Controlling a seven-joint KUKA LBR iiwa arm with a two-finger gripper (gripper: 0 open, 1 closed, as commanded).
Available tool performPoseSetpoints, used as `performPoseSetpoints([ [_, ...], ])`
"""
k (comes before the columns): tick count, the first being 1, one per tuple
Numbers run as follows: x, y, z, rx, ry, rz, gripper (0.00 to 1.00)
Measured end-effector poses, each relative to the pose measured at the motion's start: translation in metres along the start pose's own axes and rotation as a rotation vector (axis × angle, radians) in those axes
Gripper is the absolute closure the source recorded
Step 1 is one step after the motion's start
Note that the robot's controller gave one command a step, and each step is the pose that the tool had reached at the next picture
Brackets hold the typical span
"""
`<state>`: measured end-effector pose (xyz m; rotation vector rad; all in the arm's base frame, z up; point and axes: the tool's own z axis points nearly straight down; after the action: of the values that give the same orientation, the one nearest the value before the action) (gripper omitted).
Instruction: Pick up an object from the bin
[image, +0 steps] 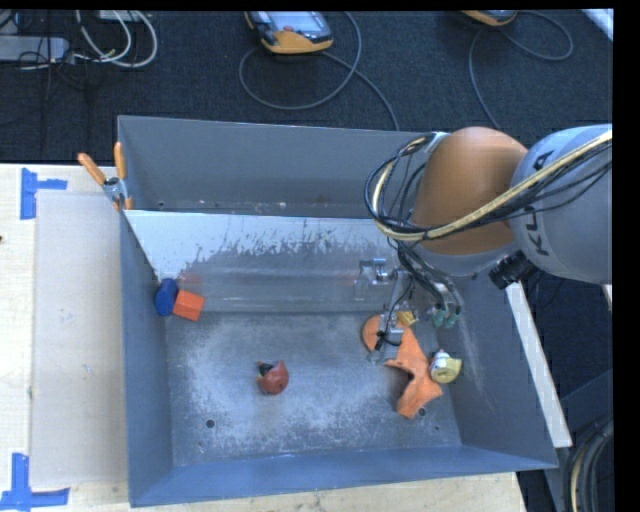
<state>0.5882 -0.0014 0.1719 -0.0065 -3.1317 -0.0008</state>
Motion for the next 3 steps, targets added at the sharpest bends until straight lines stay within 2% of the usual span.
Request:
performPoseSetpoints([
  [1, -0.002, 0.0, -0.005, 0.0, -0.008, 0.0, 0.0],
  [2, 0.003, -0.037, 0.026, -0.002, -0.008, 0.045, 0.0],
  [3, 0.003, -0.041, 0.09, 0.002, -0.009, 0.036, 0.0],
])
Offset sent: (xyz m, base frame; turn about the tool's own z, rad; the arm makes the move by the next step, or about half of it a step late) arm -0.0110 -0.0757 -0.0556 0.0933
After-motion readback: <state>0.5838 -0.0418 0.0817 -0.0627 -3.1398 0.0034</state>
